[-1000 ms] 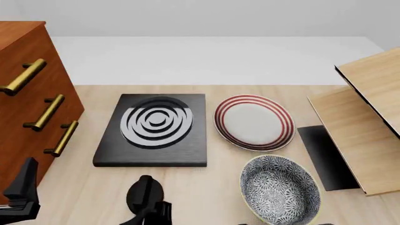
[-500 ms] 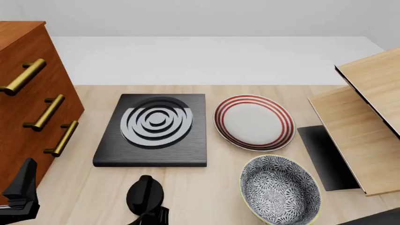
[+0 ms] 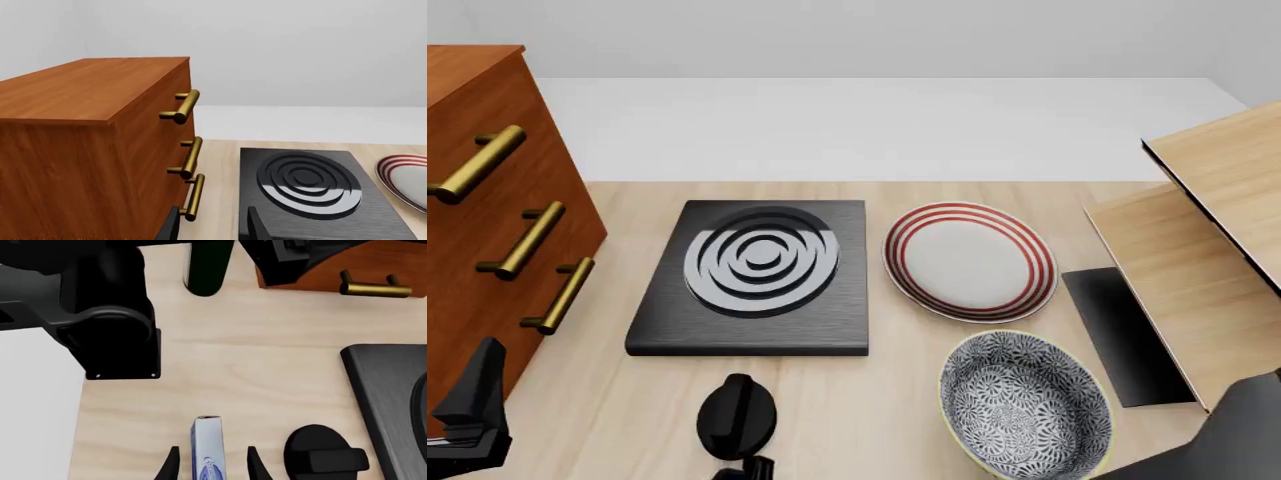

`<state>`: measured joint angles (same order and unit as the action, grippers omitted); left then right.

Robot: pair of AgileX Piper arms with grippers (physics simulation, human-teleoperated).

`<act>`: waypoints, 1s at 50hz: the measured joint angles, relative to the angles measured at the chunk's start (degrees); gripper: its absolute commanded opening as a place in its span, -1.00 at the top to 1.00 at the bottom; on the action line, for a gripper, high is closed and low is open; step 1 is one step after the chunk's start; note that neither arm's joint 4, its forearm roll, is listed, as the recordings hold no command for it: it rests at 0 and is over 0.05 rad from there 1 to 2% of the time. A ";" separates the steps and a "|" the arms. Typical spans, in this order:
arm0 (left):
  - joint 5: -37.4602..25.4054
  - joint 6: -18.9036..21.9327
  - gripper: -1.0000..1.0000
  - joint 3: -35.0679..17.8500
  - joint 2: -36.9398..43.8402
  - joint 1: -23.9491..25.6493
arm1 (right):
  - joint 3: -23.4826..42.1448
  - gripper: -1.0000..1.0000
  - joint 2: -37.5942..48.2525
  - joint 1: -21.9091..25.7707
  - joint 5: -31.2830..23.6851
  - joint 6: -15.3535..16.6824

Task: Pick up the cream cheese and put it in the bowl.

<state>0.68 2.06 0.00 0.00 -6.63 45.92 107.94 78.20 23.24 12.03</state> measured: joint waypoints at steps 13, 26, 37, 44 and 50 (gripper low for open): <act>-0.21 -0.04 -1.00 0.00 0.00 -0.17 | 0.88 -1.00 2.58 -0.22 1.17 -0.45; -0.43 -0.13 -1.00 0.00 0.00 -0.38 | 1.32 -1.00 3.04 -0.24 1.84 -0.48; -0.48 -0.17 -1.00 0.00 0.00 -0.30 | 1.44 1.00 3.12 0.02 1.96 0.06; -0.52 -0.18 -1.00 0.00 0.00 -0.26 | 1.45 1.00 3.10 0.07 1.90 0.38; -0.54 -0.15 -1.00 0.00 0.00 -0.24 | 1.40 1.00 2.76 0.25 1.48 0.40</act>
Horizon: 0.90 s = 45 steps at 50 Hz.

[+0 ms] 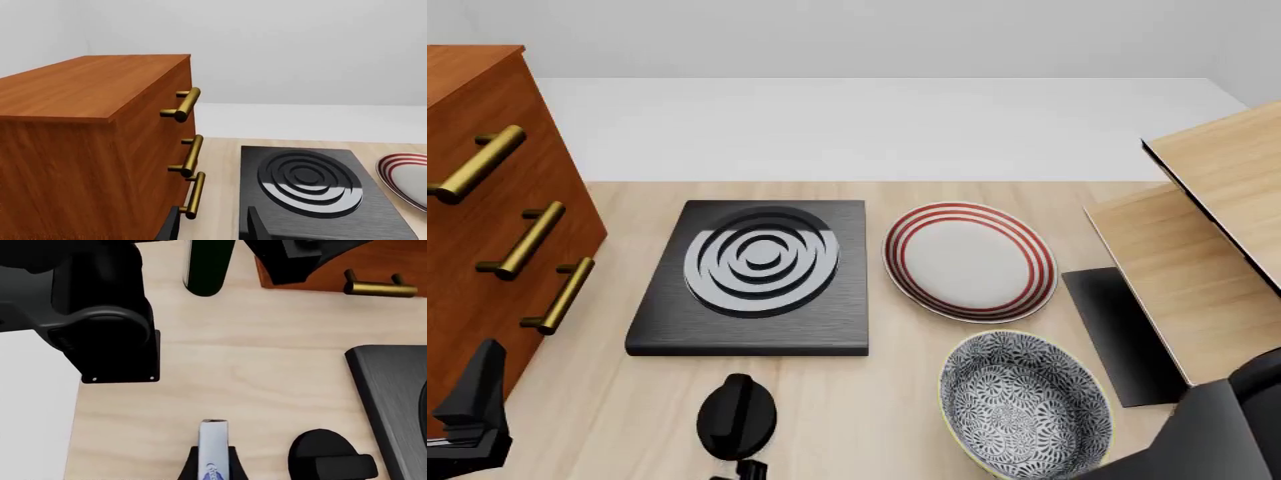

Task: Pick up the cream cheese and put it in the bowl.

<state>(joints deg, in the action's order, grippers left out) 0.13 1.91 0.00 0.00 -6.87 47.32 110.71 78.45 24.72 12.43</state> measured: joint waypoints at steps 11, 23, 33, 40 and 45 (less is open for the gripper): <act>-0.05 0.10 -1.00 0.00 0.00 0.14 | -1.73 1.00 -4.70 -0.87 -2.25 0.91; -0.08 0.26 -1.00 0.00 0.00 0.74 | -4.24 1.00 -15.95 -3.79 -6.06 1.22; 0.02 0.35 -1.00 0.00 0.00 1.25 | -6.24 1.00 -24.67 -6.90 -8.82 0.81; 0.12 0.31 -1.00 0.00 0.00 1.67 | -7.78 1.00 -30.69 -10.12 -10.51 -0.21; 0.19 0.27 -1.00 0.00 0.00 2.00 | -8.56 1.00 -34.46 -12.42 -11.70 -1.16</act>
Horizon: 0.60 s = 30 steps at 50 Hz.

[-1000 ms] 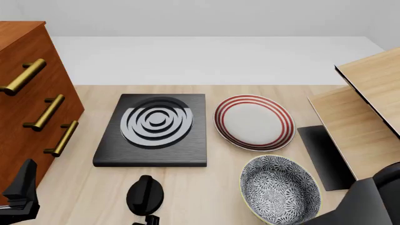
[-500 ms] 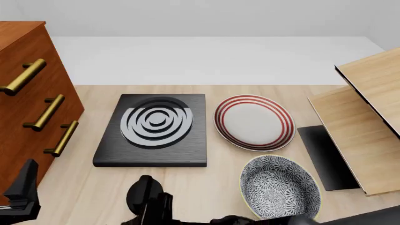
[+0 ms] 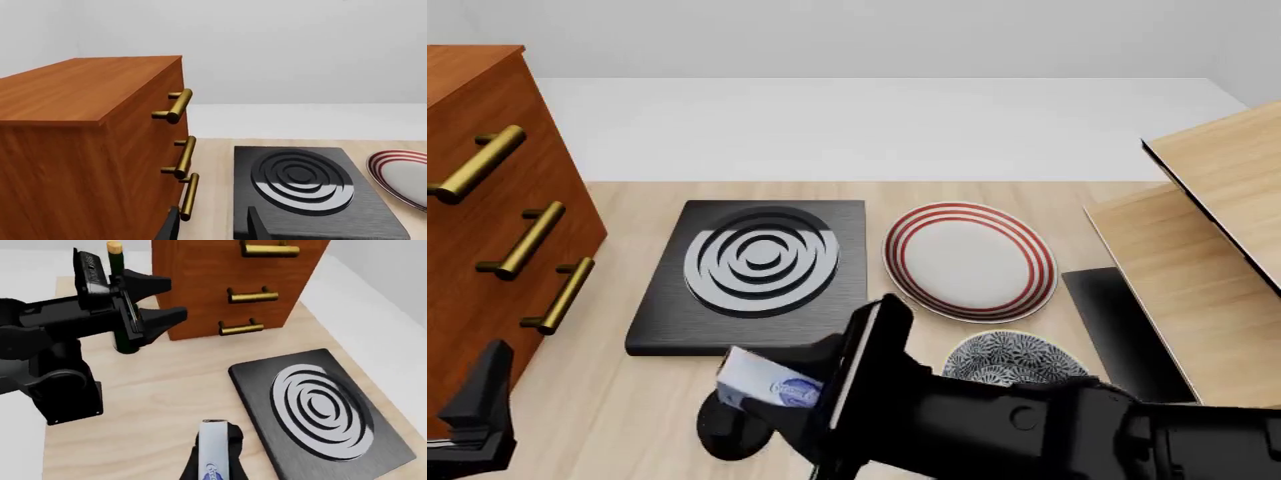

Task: Pick up the cream cheese and put it in the bowl.

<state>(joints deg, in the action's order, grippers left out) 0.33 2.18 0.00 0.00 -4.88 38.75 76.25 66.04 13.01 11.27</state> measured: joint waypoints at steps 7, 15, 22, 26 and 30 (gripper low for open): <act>0.19 -0.09 -1.00 0.00 0.00 0.45 | -0.93 1.00 -4.26 -3.14 -1.34 -1.43; 0.35 -0.14 -1.00 0.00 0.00 0.97 | -2.00 1.00 -7.89 -6.84 -2.20 -3.06; 0.46 -0.14 -1.00 0.00 0.00 1.36 | -3.07 1.00 -10.19 -10.16 -2.42 -4.48; 0.51 -0.11 -1.00 0.00 0.00 1.60 | -3.58 1.00 -11.36 -11.94 -2.52 -5.34; 0.57 -0.08 -1.00 0.00 0.00 1.79 | -4.03 1.00 -12.35 -13.58 -2.53 -6.17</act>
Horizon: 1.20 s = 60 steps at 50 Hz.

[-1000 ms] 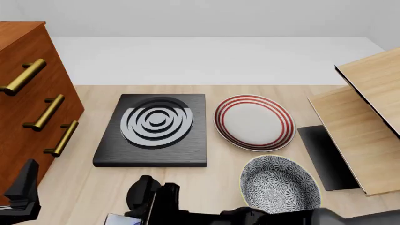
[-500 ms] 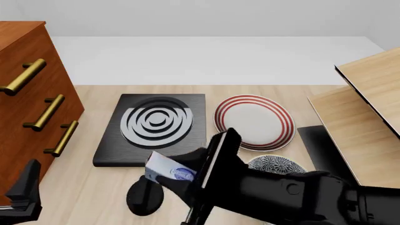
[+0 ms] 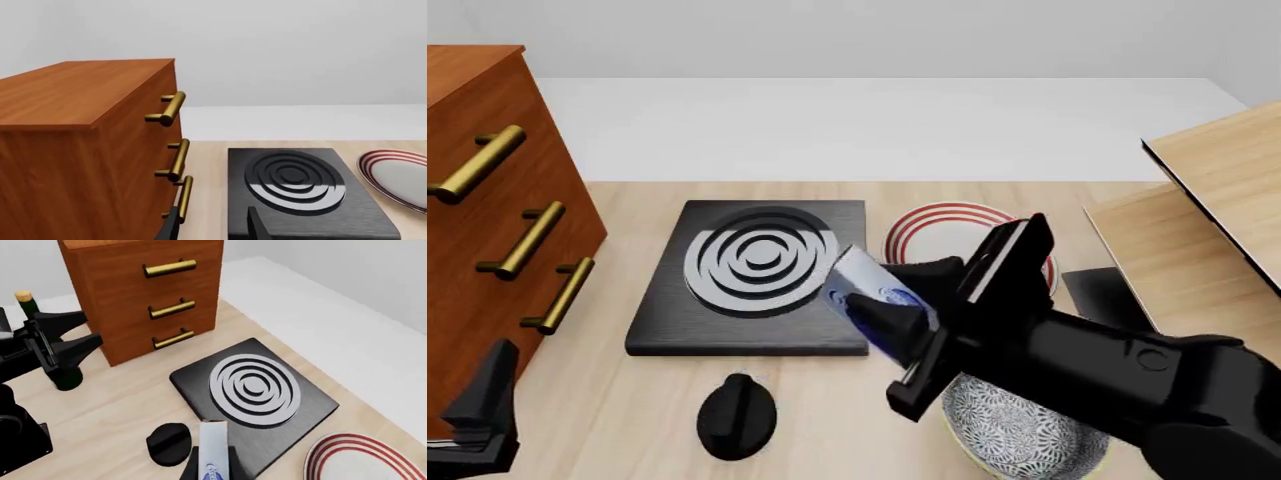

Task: Pick up the cream cheese and put it in the bowl.

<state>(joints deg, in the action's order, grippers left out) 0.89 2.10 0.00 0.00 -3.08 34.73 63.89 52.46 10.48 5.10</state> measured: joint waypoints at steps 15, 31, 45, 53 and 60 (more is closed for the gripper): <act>-0.05 0.13 -1.00 0.00 0.00 0.57 | -2.54 1.00 -3.06 -5.78 1.05 -2.73; -0.09 0.35 -1.00 0.00 0.00 1.19 | -6.69 1.00 -7.96 -9.73 2.52 -5.76; -0.19 0.59 -1.00 0.00 0.00 1.70 | -11.19 1.00 -12.60 -12.62 4.94 -8.57; -0.23 0.70 -1.00 0.00 0.00 1.84 | -14.52 1.00 -14.25 -13.59 7.76 -9.40; -0.25 0.73 -1.00 0.00 0.00 1.95 | -16.95 1.00 -14.38 -14.42 10.46 -9.95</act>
<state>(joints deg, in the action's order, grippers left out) 0.64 2.83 0.00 0.01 -1.13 17.78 49.52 38.04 20.94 -4.85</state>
